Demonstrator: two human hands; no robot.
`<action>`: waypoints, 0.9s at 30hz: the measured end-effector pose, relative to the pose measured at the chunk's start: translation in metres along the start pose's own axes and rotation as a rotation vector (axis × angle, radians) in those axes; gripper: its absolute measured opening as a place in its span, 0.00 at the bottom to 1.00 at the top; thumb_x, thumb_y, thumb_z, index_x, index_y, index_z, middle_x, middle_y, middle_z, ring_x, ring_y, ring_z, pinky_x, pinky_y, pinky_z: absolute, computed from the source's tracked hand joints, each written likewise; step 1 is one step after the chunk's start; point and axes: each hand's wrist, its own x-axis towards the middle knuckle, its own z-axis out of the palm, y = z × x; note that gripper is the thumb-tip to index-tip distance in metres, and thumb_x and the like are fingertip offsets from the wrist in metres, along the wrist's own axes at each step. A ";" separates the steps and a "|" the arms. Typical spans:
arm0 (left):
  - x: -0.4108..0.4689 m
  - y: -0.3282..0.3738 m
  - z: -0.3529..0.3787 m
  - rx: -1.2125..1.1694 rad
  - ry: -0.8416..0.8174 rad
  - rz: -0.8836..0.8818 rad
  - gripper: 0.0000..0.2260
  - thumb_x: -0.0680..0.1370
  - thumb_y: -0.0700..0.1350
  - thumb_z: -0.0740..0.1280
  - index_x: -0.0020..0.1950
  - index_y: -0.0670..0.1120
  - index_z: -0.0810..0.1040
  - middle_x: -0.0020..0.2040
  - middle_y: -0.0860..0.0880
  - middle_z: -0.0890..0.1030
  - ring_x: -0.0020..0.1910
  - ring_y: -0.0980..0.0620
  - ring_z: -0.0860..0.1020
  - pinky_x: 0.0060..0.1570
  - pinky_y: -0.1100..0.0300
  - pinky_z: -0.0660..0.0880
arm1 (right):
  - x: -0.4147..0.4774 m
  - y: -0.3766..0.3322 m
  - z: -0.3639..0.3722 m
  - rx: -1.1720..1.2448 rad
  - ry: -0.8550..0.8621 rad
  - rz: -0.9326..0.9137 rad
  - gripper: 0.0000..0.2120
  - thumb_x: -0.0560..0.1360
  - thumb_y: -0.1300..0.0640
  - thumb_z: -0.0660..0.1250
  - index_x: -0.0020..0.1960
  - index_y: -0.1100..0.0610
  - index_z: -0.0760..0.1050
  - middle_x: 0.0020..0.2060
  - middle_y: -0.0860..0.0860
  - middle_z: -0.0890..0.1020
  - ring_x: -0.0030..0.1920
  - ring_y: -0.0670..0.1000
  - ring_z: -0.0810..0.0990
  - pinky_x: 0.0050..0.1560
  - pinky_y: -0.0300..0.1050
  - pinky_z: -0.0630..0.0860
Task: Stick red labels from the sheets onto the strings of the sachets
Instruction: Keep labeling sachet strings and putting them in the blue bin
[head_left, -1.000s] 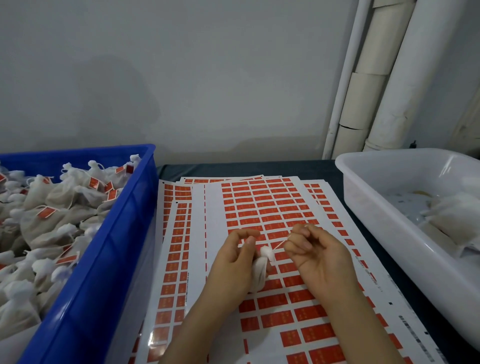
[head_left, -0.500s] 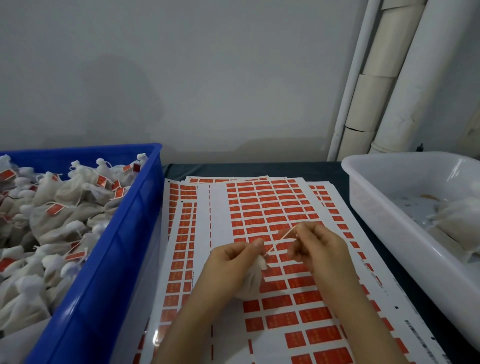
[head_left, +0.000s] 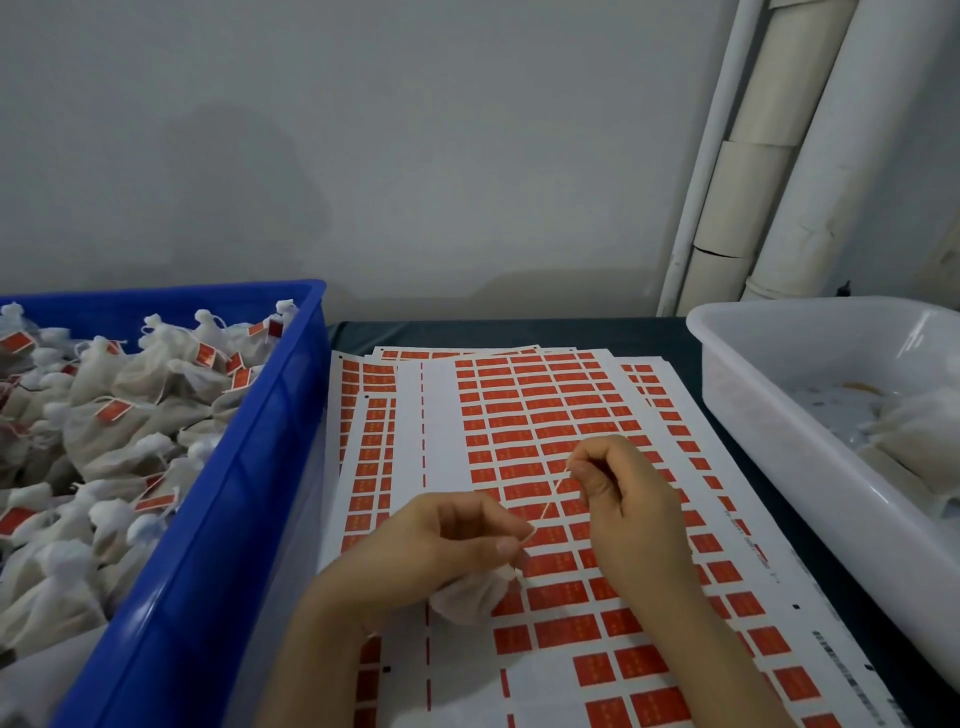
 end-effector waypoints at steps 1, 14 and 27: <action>-0.003 0.000 -0.003 -0.020 -0.069 -0.009 0.06 0.74 0.46 0.69 0.42 0.56 0.84 0.49 0.54 0.84 0.52 0.54 0.81 0.50 0.61 0.78 | -0.001 -0.001 0.000 0.014 -0.001 -0.020 0.03 0.71 0.46 0.56 0.40 0.38 0.66 0.39 0.32 0.72 0.43 0.33 0.75 0.39 0.20 0.68; 0.019 -0.011 0.016 -0.145 0.119 0.120 0.06 0.68 0.52 0.69 0.41 0.54 0.84 0.44 0.48 0.85 0.44 0.48 0.84 0.42 0.59 0.80 | -0.007 -0.006 0.006 0.055 -0.129 -0.153 0.05 0.75 0.56 0.64 0.46 0.46 0.73 0.40 0.35 0.74 0.44 0.38 0.76 0.44 0.22 0.70; 0.022 -0.005 0.014 -0.309 0.409 0.101 0.08 0.74 0.49 0.68 0.48 0.47 0.81 0.44 0.47 0.85 0.40 0.45 0.84 0.42 0.51 0.81 | -0.001 -0.006 0.006 -0.117 -0.132 0.088 0.08 0.76 0.53 0.63 0.54 0.45 0.73 0.51 0.41 0.77 0.43 0.36 0.73 0.38 0.20 0.66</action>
